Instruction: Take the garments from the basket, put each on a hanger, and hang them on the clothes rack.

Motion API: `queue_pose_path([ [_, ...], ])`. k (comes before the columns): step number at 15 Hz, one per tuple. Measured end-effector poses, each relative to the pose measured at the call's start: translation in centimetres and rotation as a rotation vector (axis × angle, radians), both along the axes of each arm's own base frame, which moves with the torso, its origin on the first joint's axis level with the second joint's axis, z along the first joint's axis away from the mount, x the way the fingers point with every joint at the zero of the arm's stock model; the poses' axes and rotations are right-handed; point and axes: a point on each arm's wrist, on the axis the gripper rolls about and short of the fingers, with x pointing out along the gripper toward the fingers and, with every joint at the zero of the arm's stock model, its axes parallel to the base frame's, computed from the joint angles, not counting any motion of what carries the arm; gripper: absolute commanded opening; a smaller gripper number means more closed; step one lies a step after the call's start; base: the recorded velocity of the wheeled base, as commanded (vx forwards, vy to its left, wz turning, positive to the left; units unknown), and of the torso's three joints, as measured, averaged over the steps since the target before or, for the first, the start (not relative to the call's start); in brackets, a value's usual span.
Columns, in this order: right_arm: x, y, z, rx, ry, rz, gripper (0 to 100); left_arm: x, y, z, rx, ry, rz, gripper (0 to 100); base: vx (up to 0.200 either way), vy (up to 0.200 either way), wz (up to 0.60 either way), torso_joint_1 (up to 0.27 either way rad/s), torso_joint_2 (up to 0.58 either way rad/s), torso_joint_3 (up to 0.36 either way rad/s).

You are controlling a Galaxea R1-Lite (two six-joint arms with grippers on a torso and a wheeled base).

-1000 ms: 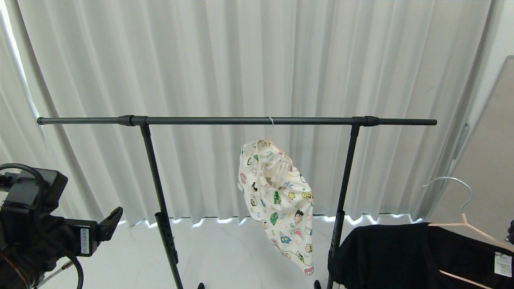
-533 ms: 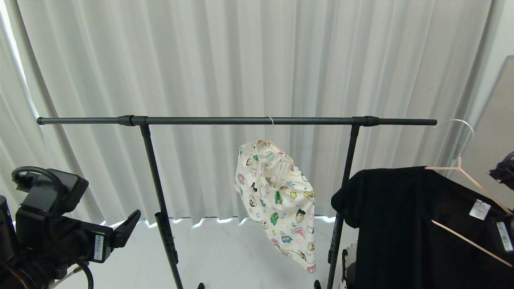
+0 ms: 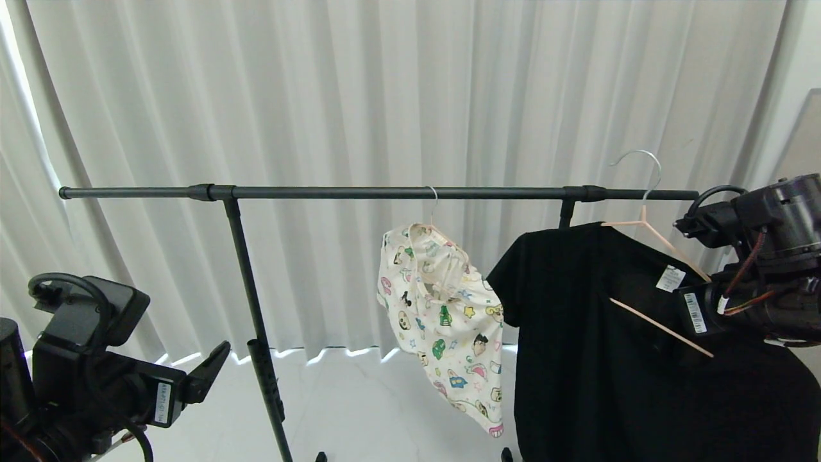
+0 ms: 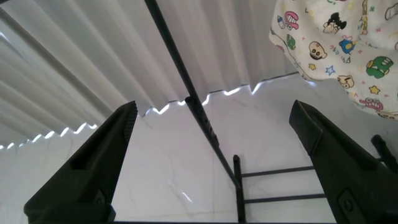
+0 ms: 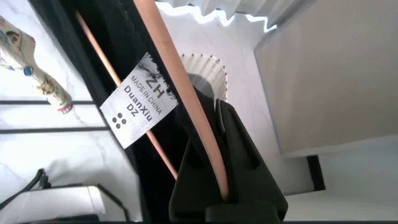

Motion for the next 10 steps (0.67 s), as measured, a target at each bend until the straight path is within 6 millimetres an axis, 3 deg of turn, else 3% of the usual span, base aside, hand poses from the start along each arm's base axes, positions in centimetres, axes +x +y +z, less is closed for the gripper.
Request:
queue_pose_path([
  [10,0.3,1.5,-0.6,-0.009,0.016,0.049,0,-0.1,0.0,-0.2,0.026,0.007,-0.009,100,0.200,0.000,0.00,0.002,0.00,0.000],
])
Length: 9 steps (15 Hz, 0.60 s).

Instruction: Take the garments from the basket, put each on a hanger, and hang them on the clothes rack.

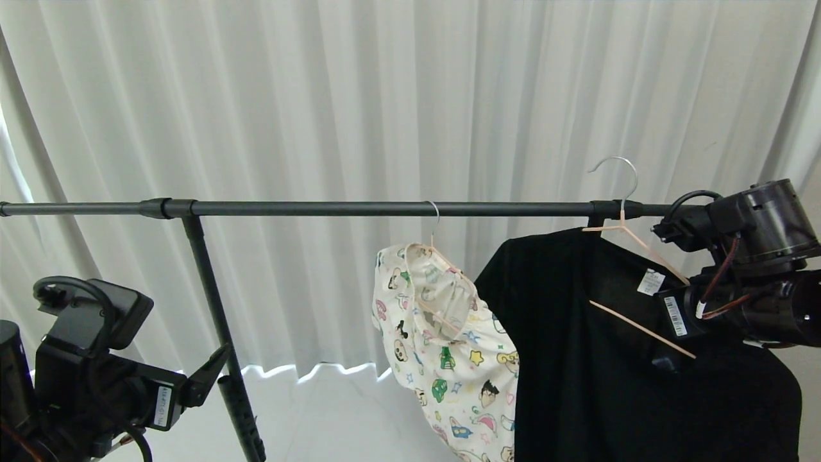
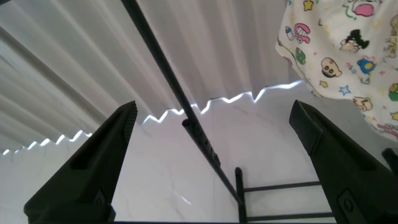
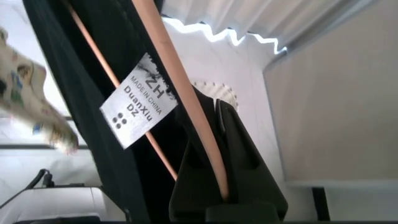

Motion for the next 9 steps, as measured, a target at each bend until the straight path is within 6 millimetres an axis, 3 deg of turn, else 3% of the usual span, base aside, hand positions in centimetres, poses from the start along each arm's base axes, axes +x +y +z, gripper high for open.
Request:
queue_pose_path([
  [5,-0.3,0.7,-0.4,-0.004,0.013,0.027,0,0.0,0.0,0.0,0.005,0.001,-0.004,100,0.200,0.000,0.00,0.004,0.00,0.001],
  [9,-1.3,2.1,-1.4,0.000,0.044,0.078,0,-0.2,0.0,-0.3,0.007,0.008,-0.008,100,0.000,0.000,0.00,0.000,0.00,0.000],
])
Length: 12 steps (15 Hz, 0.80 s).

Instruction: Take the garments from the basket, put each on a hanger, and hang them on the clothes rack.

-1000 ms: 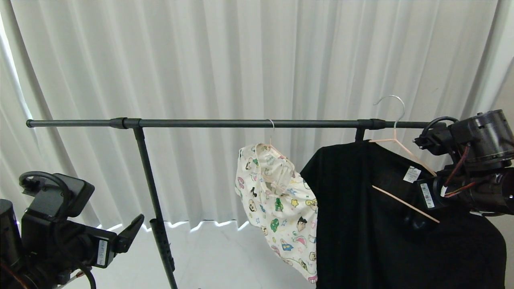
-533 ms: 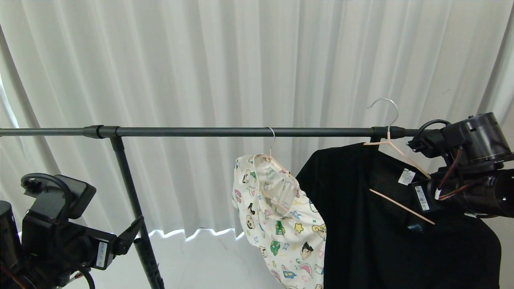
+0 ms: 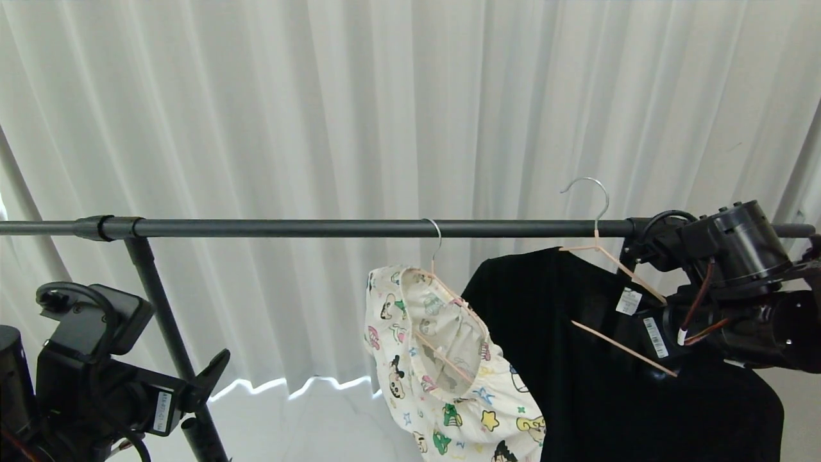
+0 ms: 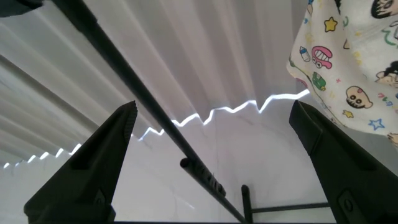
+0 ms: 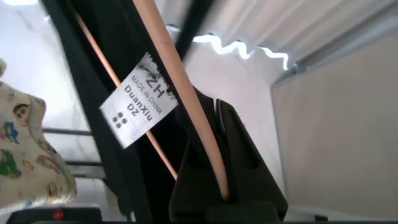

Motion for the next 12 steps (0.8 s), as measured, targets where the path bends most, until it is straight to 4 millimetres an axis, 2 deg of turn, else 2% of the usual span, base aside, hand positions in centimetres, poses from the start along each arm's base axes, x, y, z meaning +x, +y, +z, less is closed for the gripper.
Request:
queue_pose_path([
  [2,-0.2,0.6,-0.5,0.007,0.008,-0.010,0,0.0,0.0,0.1,-0.001,-0.004,-0.002,100,0.000,0.000,0.00,0.000,0.00,0.000],
  [12,2.0,1.7,-3.9,-0.016,0.087,-0.100,0,-0.2,0.0,0.2,-0.003,-0.016,-0.001,100,0.000,0.000,0.00,0.000,0.00,0.000],
])
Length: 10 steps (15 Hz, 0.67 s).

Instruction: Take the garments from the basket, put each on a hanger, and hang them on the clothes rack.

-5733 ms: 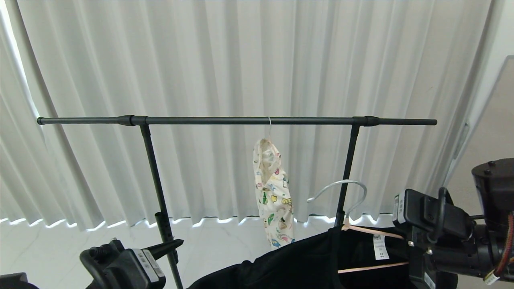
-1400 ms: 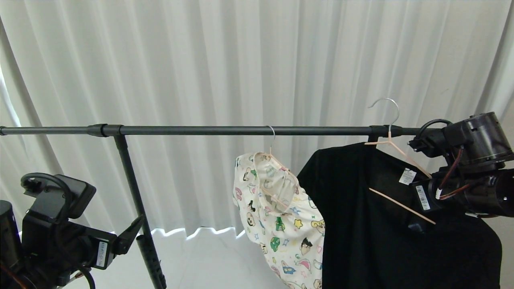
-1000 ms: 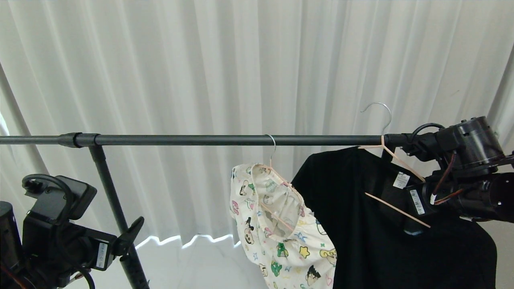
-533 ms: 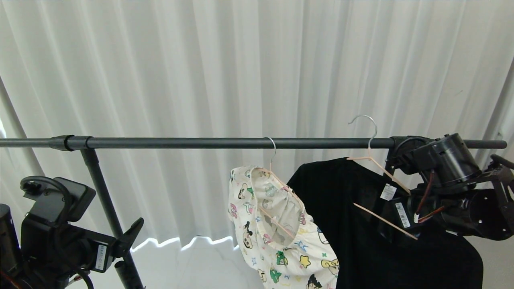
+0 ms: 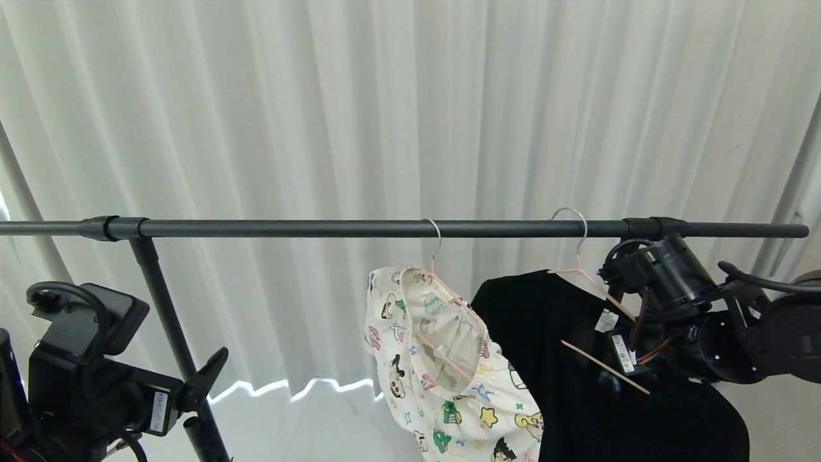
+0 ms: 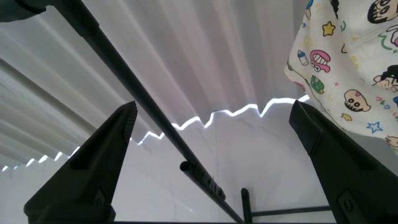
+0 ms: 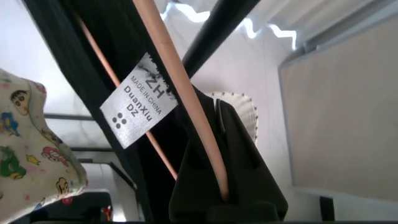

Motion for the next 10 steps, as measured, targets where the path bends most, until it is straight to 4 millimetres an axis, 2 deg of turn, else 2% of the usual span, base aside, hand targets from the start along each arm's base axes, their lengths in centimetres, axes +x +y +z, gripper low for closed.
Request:
queue_pose_path([
  [4,0.3,0.1,-0.6,-0.008,0.017,-0.006,0,-0.1,0.0,0.0,0.000,-0.003,0.000,100,0.000,0.000,0.00,0.000,0.00,0.000],
  [5,0.3,0.1,-0.6,-0.004,0.018,-0.011,100,-0.1,0.0,0.0,0.000,-0.003,0.000,100,0.000,0.000,0.00,0.000,0.00,0.000],
  [8,0.1,0.1,-0.4,0.031,0.006,-0.038,100,-0.1,0.1,0.0,-0.001,-0.003,0.002,100,0.000,0.000,0.00,0.000,0.00,0.000],
  [10,-0.7,-0.3,0.7,0.048,-0.011,-0.038,100,-0.1,0.3,-0.1,0.000,0.001,0.018,100,0.000,0.000,0.00,0.000,0.00,0.000],
])
